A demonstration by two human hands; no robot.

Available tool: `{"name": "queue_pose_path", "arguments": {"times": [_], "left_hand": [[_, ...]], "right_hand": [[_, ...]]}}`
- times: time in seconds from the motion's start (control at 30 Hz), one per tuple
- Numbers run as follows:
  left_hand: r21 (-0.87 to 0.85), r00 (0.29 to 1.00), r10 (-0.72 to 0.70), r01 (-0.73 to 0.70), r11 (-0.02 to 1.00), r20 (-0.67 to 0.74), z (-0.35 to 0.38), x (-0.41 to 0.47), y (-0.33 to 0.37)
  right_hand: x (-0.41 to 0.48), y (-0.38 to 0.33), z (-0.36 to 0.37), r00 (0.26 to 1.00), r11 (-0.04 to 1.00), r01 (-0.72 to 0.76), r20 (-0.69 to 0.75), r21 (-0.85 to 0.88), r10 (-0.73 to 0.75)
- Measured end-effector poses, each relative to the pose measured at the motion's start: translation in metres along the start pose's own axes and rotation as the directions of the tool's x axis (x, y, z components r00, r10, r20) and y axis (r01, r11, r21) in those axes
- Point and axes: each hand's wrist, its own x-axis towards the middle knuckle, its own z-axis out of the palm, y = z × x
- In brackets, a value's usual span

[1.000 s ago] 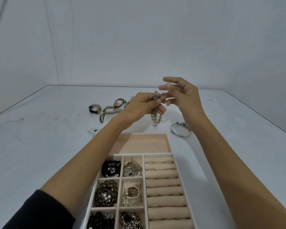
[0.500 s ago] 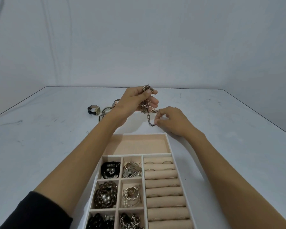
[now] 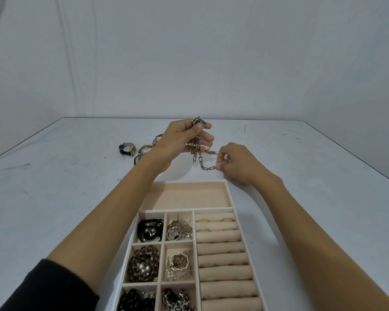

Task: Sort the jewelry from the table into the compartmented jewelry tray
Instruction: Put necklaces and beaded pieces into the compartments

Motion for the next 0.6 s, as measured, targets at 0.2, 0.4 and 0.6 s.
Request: {"name": "queue_pose_path", "arguments": {"times": [0.2, 0.4, 0.6], "left_hand": [[-0.013, 1.000, -0.009, 0.009, 1.000, -0.021, -0.005, 0.001, -0.003], [0.054, 0.998, -0.062, 0.063, 0.997, -0.012, -0.013, 0.000, -0.012], [0.072, 0.994, -0.104, 0.107, 0.992, -0.040, -0.021, 0.000, -0.021]], "right_hand": [[-0.001, -0.007, -0.004, 0.995, 0.964, -0.028, -0.089, 0.263, 0.054], [0.001, -0.015, -0.014, 0.972, 0.753, -0.014, -0.166, 0.658, 0.164], [-0.002, -0.012, -0.008, 0.994, 0.934, -0.092, -0.025, 0.346, 0.107]]}}
